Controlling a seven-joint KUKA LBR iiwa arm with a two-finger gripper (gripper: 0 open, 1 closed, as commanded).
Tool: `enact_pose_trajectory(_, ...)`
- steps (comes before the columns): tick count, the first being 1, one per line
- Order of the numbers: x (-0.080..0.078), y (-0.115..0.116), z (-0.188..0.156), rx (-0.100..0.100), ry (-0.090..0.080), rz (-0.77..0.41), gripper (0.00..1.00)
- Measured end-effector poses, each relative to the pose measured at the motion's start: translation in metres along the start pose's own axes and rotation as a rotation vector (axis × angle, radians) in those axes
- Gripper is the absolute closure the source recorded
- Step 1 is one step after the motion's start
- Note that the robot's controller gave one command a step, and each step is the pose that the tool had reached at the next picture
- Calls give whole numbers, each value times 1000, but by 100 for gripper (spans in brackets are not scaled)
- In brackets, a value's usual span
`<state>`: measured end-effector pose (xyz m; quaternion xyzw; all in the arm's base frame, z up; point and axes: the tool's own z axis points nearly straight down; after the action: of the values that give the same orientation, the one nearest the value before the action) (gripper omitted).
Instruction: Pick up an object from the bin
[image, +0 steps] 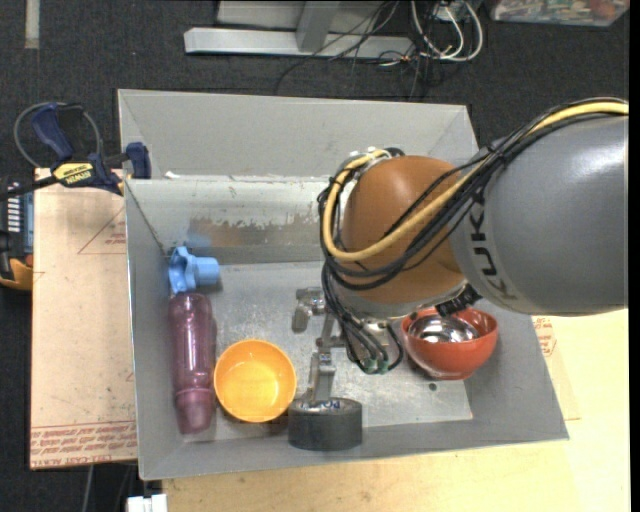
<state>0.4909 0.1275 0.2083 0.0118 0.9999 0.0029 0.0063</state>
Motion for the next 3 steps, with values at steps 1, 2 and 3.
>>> enact_pose_trajectory(1, 5, 2, 44, 3, 10, 9, 0)
enact_pose_trajectory(2, 1, 7, 25, 2, 9, 70, 0)
enact_pose_trajectory(3, -51, -18, 55, 3, 8, 107, 0)
